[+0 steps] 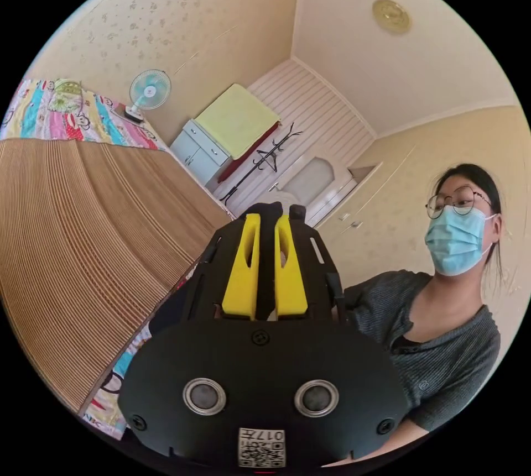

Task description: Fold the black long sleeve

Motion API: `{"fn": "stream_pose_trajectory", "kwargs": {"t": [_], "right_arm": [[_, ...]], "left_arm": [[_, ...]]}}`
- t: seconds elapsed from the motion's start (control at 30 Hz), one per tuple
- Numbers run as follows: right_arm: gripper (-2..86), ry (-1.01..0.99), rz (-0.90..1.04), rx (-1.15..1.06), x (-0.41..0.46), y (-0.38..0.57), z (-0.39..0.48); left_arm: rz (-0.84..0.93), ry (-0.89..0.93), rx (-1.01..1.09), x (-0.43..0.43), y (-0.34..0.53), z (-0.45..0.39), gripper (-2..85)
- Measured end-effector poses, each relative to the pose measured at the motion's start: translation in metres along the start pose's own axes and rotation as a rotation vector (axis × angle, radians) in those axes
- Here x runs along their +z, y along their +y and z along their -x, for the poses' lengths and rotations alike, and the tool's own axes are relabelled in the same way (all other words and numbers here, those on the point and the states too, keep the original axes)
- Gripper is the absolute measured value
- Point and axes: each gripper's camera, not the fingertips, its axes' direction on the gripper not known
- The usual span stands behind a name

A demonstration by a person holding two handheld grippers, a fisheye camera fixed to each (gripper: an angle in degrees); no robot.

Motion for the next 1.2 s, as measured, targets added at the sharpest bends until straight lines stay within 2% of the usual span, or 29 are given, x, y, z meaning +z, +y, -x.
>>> {"fn": "stream_pose_trajectory", "kwargs": {"t": [0.13, 0.23, 0.4, 0.57, 0.7, 0.77, 0.87, 1.0, 1.07, 1.1, 1.2], "right_arm": [[10.8, 0.209, 0.030, 0.027, -0.016, 0.052, 0.005], [15.5, 0.369, 0.160, 0.025, 0.012, 0.071, 0.009], [18.4, 0.159, 0.247, -0.168, 0.089, 0.071, 0.044], [14.9, 0.397, 0.253, -0.331, 0.133, 0.059, 0.084], [13.4, 0.402, 0.243, -0.458, 0.125, 0.045, 0.110], [14.6, 0.344, 0.246, -0.528, 0.123, 0.039, 0.130], [16.8, 0.371, 0.247, -0.566, 0.143, 0.042, 0.154], [17.2, 0.422, 0.283, -0.524, 0.194, 0.057, 0.175], [16.0, 0.617, 0.202, -0.391, 0.218, 0.067, 0.179], [15.3, 0.652, 0.179, -0.362, 0.221, 0.068, 0.179], [12.5, 0.589, 0.164, -0.383, 0.229, 0.069, 0.181]], "left_arm": [[-0.111, 0.171, 0.081, -0.031, -0.030, -0.035, 4.4], [-0.062, 0.148, 0.149, -0.040, -0.049, -0.067, 4.5], [-0.079, 0.000, 0.187, -0.052, -0.061, -0.106, 4.8], [-0.099, -0.044, 0.210, -0.084, -0.064, -0.137, 4.8], [-0.252, -0.109, 0.211, -0.145, -0.060, -0.156, 4.7], [-0.306, -0.082, 0.204, -0.167, -0.059, -0.158, 4.7], [-0.390, -0.021, 0.175, -0.189, -0.058, -0.157, 4.7], [-0.513, -0.056, 0.070, -0.185, -0.054, -0.155, 4.8], [-0.513, -0.110, 0.047, -0.175, -0.056, -0.159, 4.8], [-0.497, -0.126, 0.043, -0.167, -0.058, -0.162, 4.8], [-0.449, -0.129, 0.079, -0.156, -0.062, -0.173, 4.9]]}}
